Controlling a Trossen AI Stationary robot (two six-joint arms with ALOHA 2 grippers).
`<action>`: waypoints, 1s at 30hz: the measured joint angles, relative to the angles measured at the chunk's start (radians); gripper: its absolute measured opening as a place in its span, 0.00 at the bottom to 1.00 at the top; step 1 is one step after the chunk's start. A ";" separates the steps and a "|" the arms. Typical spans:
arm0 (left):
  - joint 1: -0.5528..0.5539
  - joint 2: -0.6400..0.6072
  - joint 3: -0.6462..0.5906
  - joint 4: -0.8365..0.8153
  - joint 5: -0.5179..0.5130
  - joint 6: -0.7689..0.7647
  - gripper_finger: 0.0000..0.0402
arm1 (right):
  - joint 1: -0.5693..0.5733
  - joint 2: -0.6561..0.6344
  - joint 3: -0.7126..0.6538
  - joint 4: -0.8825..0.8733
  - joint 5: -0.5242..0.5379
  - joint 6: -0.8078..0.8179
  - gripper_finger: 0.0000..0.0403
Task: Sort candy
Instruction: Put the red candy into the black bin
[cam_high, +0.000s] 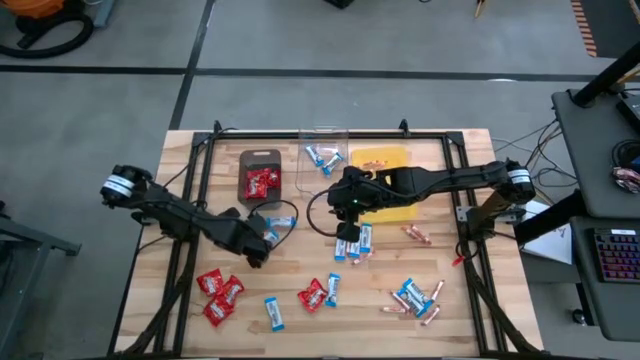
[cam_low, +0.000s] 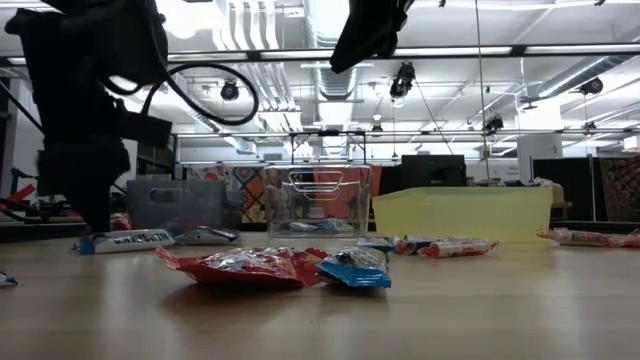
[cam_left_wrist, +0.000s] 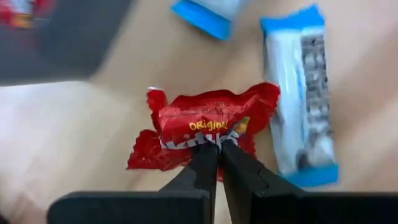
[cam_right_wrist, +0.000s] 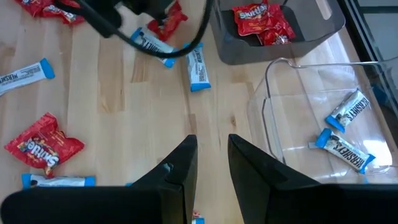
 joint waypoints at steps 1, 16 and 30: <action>-0.005 -0.006 0.007 0.000 0.015 0.019 0.00 | 0.000 0.000 0.000 0.000 0.000 0.000 0.20; -0.049 -0.282 0.053 -0.011 -0.079 0.255 0.00 | 0.002 0.000 -0.005 0.000 0.000 -0.005 0.20; 0.275 -0.449 0.223 -0.150 -0.133 0.731 0.00 | 0.004 0.000 -0.017 0.003 0.000 -0.007 0.20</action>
